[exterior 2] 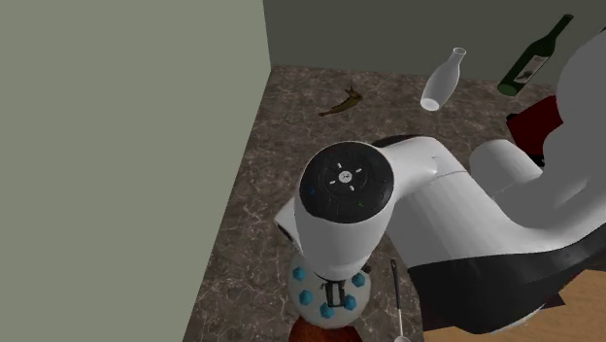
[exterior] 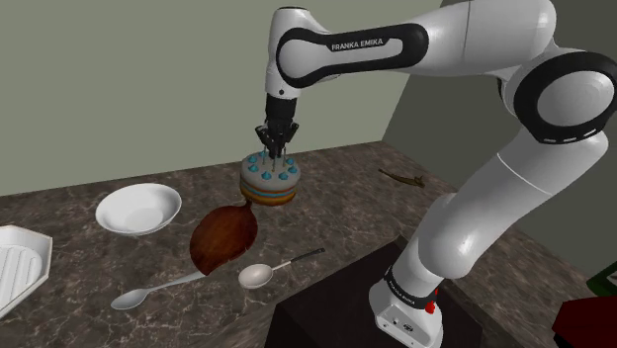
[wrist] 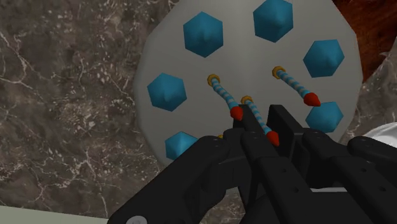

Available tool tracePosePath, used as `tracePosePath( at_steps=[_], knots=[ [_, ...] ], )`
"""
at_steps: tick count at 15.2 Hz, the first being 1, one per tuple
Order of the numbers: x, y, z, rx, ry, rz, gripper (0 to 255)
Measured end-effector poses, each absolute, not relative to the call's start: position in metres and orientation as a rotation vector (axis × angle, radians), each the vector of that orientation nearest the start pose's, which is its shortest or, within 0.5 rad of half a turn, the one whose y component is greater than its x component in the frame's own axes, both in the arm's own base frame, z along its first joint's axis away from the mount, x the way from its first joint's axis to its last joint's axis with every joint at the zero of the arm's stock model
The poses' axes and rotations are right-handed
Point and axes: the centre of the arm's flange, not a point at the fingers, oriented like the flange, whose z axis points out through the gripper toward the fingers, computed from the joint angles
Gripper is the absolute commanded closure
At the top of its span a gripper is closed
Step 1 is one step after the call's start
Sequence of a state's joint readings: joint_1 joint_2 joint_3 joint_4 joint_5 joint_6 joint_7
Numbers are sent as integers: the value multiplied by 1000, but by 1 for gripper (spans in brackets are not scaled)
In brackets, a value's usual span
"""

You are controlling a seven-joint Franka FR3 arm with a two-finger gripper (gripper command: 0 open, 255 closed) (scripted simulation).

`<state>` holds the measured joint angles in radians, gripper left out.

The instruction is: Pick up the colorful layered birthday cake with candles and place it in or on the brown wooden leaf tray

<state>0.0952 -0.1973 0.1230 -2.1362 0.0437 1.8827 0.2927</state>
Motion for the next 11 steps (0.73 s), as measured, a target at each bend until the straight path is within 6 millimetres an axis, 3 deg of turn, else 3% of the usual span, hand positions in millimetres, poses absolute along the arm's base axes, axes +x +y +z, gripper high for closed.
tracePosePath(
  at_steps=[8,11],
  knots=[
    [487,224,510,-3135,142,93,255],
    [486,237,500,-3135,144,95,255]
  ],
)
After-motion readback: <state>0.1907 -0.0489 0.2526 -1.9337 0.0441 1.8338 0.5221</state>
